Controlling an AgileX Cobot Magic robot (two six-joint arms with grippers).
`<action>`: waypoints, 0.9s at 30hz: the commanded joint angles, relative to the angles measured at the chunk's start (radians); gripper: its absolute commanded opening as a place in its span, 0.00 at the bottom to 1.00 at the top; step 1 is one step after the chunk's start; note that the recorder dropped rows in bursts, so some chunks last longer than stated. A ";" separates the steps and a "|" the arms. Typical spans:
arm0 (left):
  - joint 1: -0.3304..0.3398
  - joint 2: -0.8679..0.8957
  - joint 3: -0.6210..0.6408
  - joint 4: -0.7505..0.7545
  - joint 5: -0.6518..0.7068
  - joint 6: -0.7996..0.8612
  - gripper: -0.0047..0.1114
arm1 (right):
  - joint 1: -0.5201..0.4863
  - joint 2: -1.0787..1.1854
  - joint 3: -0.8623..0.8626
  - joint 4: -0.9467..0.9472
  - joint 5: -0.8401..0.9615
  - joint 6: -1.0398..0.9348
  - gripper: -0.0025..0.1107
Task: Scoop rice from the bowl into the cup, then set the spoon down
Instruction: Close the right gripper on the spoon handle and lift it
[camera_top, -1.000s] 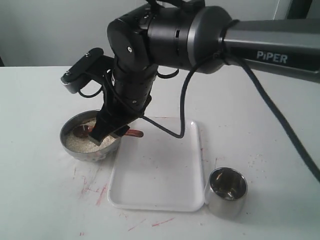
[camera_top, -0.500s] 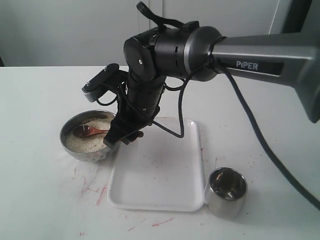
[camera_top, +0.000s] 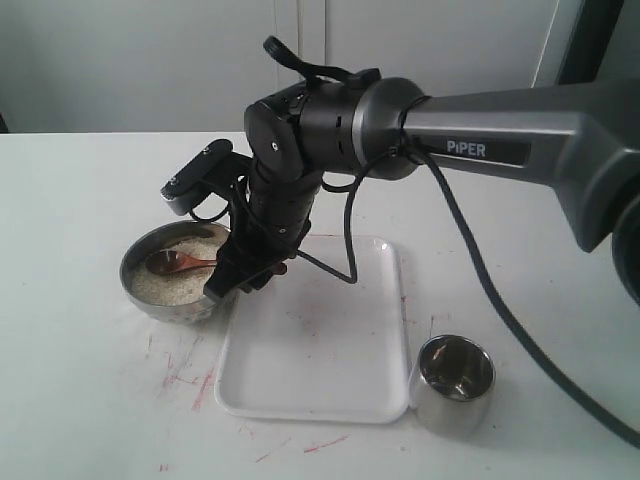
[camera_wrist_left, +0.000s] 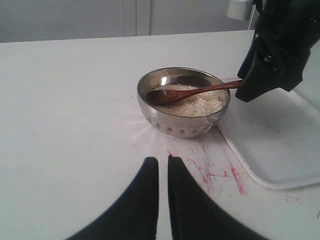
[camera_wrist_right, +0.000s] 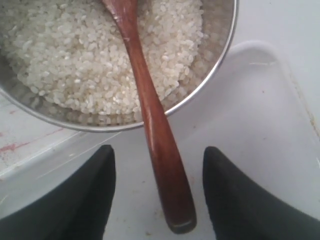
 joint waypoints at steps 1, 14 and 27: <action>-0.001 0.001 -0.006 -0.010 -0.004 -0.002 0.16 | -0.007 0.007 -0.003 0.002 -0.017 -0.011 0.46; -0.001 0.001 -0.006 -0.010 -0.004 -0.002 0.16 | -0.007 0.018 -0.003 0.004 -0.009 -0.011 0.40; -0.001 0.001 -0.006 -0.010 -0.004 -0.002 0.16 | -0.007 0.018 -0.003 0.006 0.004 -0.011 0.27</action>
